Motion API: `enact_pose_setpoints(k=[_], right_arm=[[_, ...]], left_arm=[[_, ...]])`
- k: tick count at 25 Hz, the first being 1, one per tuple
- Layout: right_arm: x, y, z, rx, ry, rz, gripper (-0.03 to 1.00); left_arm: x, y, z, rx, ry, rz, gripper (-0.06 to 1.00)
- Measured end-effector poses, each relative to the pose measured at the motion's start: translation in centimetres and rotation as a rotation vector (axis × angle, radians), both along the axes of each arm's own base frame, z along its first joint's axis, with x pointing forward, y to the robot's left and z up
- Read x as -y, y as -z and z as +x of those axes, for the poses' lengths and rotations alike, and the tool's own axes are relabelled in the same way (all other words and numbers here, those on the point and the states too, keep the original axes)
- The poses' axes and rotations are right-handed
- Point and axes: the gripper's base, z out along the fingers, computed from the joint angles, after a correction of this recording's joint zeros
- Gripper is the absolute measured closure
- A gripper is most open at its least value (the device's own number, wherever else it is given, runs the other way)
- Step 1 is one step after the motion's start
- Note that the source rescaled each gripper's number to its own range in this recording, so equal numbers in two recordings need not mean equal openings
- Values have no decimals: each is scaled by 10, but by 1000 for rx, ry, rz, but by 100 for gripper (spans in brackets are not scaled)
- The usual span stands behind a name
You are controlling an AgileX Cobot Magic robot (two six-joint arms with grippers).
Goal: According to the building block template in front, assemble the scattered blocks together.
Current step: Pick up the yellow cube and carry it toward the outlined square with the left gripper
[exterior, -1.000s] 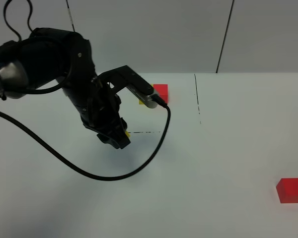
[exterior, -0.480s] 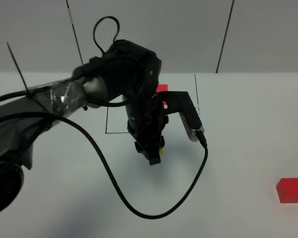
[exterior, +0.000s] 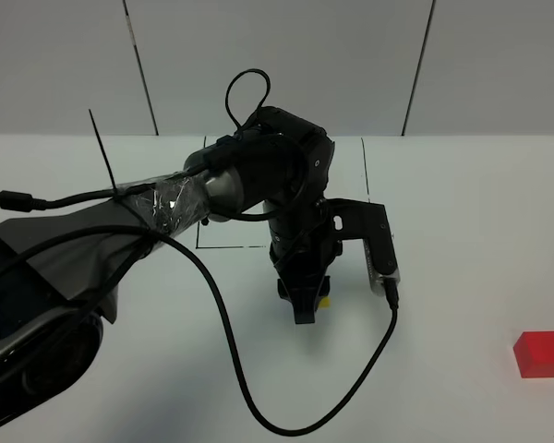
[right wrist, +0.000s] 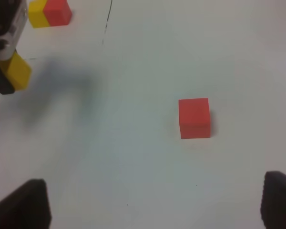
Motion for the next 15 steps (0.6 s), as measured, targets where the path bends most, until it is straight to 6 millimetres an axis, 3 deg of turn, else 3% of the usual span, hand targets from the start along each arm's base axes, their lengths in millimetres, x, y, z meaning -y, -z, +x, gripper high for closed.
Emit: enact_pose_setpoints(k=[15], right_arm=[[0, 0, 0, 0, 0, 0, 21]], left_arm=[[16, 2, -11, -24, 61, -45, 94]])
